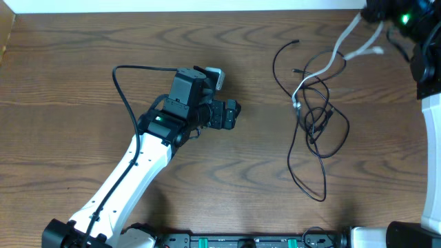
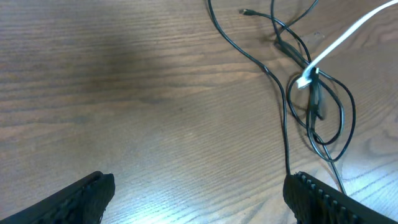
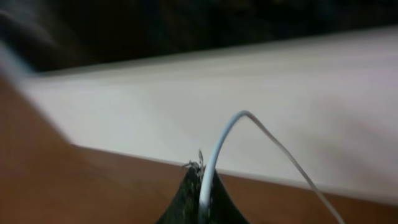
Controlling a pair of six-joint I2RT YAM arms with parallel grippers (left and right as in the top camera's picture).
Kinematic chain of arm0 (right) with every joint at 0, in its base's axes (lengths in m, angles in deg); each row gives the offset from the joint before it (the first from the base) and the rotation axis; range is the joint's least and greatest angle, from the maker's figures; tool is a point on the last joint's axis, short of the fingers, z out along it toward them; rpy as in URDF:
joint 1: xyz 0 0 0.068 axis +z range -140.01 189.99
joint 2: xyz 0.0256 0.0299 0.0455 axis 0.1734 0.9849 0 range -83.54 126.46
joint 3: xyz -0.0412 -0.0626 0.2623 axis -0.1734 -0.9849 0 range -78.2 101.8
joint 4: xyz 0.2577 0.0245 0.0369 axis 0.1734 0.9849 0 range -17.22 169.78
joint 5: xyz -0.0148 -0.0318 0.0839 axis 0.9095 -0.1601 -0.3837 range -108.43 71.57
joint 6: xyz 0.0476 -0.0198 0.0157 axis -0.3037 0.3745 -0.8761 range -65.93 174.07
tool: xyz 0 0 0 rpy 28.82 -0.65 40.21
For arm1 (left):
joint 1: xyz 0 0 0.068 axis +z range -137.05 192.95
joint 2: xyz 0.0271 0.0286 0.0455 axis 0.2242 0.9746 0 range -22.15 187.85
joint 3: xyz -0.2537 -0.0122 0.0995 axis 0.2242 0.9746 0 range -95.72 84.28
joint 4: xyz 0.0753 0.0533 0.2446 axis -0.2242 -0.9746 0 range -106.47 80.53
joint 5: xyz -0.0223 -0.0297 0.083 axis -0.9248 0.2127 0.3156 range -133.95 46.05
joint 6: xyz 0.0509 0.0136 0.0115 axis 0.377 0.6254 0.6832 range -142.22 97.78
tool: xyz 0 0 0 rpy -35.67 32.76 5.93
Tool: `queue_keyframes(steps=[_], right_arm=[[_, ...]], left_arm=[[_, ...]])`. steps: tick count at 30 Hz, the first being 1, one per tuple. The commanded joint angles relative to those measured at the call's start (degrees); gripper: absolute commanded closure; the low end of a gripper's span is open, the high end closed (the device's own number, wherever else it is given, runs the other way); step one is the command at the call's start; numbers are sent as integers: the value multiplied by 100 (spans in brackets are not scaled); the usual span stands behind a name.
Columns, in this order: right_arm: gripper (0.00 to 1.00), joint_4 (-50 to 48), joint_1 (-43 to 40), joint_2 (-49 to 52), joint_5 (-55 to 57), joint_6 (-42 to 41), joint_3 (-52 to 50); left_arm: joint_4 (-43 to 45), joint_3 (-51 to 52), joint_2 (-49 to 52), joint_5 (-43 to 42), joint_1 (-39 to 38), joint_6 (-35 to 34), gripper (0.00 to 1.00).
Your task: Untangle cables
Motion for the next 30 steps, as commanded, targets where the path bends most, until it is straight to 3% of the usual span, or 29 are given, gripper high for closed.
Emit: queue_keyframes(steps=[1, 8, 10, 16, 20, 24, 26, 30], right_arm=[[99, -1340, 24, -31, -1692, -1639, 83], [99, -2879, -9, -31, -1200, -2450, 83], [99, -3534, -26, -31, -750, -3016, 83], [99, -4236, -114, -42, -190, -3209, 85], [99, -2723, -144, -39, -160, -2142, 83], [99, -225, -46, 76, 1434, -863, 81], [99, 741, -24, 280, 1961, -717, 81], [99, 1346, -13, 588, 1744, -719, 81]], left_arm=[[-20, -9, 13, -70, -9, -72, 9], [-35, -9, 13, -70, -9, -72, 9], [-35, -9, 13, -70, -9, -72, 8], [-35, -9, 13, -68, -9, -72, 9], [-35, -9, 13, -68, -9, -70, 9], [-33, -9, 13, -68, -9, -70, 8], [-31, -9, 13, -68, -7, -70, 8], [-31, -9, 33, -68, -7, -70, 8]])
